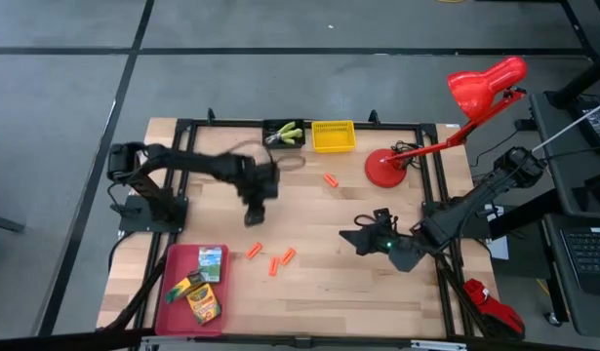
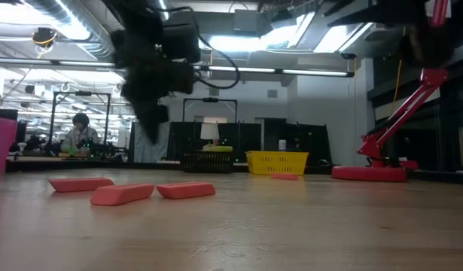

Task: Pick & Place School Supplies
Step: Put the orange eraser into the yellow bin

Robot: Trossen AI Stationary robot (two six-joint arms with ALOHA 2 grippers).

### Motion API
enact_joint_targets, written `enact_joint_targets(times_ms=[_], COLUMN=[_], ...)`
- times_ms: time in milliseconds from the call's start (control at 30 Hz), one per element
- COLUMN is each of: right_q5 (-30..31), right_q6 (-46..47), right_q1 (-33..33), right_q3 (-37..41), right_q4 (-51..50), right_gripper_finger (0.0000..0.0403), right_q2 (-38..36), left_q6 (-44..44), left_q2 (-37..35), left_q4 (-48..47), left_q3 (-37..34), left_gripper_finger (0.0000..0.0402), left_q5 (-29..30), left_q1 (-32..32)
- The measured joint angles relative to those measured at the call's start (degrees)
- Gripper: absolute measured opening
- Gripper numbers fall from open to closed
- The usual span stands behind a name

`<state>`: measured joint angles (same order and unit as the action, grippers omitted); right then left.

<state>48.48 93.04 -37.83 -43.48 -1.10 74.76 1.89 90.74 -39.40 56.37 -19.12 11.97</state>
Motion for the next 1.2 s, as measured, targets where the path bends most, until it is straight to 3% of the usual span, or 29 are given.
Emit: enact_joint_targets(times_ms=[133,433,867,1200], right_q5=[-3.65,-9.96,-9.94,-10.25], right_q6=[-3.82,-8.19,-8.26,-7.7], right_q1=[1.97,3.4,3.39,3.39], right_q3=[0.0,-0.02,-0.02,-0.02], right_q4=[2.9,4.54,5.41,5.53], right_gripper_finger=[0.0052,0.0052,0.0052,0.0052], right_q2=[0.0,0.0,-0.02,-0.02], left_q6=[6.81,20.46,43.78,53.22], left_q2=[0.0,-1.99,-1.99,-1.6], left_q4=[-4.17,1.79,1.47,1.87], left_q3=[-2.63,-5.02,-5.02,-5.02], left_gripper_finger=[0.0141,0.0139,0.0139,0.0139], left_q5=[5.92,0.65,1.6,16.85], left_q1=[-7.14,-17.52,-20.61,-24.35])
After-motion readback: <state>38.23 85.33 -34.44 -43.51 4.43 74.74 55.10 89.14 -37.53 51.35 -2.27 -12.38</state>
